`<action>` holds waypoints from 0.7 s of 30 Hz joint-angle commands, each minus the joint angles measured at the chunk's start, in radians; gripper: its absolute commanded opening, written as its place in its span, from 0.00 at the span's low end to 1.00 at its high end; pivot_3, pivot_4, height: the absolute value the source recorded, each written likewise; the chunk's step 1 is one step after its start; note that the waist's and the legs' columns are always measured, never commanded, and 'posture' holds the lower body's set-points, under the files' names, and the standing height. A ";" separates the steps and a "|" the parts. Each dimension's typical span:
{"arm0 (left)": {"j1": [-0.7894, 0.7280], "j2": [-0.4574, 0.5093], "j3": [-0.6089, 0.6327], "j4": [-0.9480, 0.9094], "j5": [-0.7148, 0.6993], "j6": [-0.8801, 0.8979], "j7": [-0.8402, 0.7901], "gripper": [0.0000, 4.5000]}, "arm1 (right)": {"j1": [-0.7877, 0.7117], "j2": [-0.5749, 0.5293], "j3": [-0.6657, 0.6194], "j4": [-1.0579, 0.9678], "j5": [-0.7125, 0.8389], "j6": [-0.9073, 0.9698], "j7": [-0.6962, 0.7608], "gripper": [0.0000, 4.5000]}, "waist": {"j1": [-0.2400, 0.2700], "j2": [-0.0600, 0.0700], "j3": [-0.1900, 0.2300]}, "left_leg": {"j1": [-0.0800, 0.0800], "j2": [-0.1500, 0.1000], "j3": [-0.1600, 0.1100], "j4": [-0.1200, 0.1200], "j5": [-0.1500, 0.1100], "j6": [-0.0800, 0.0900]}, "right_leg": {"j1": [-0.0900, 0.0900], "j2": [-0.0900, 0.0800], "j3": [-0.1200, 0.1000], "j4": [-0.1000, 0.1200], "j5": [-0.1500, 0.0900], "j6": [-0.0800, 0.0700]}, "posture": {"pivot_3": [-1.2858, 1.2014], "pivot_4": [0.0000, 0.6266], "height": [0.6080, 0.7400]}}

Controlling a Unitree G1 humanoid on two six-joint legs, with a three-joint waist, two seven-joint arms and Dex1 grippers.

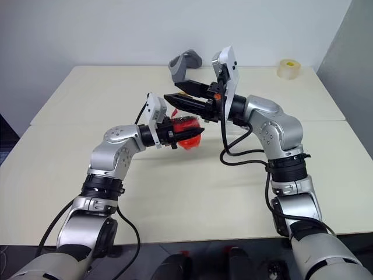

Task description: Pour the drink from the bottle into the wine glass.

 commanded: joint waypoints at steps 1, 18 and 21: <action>-0.036 0.004 0.011 -0.024 -0.017 -0.029 -0.006 0.43 | -0.026 -0.002 -0.006 -0.008 0.016 0.001 0.018 0.66 | 0.000 0.000 0.000 | 0.000 0.000 0.000 0.000 0.000 0.000 | 0.000 0.000 0.000 0.000 0.000 0.000 | 0.52 0.24 1.00; -0.044 0.006 0.008 -0.016 -0.012 -0.043 -0.022 0.43 | -0.054 0.016 0.000 0.101 -0.041 -0.062 0.017 0.66 | 0.000 0.000 0.000 | 0.000 0.000 0.000 0.000 0.000 0.000 | 0.000 0.000 0.000 0.001 0.000 0.000 | 0.52 0.24 1.00; -0.039 0.006 0.007 -0.020 -0.012 -0.042 -0.022 0.43 | -0.053 0.014 0.001 0.101 -0.045 -0.067 0.018 0.66 | 0.000 0.000 0.000 | 0.000 0.000 0.000 0.000 0.000 0.000 | -0.001 0.000 0.000 0.001 0.000 0.000 | 0.52 0.24 1.00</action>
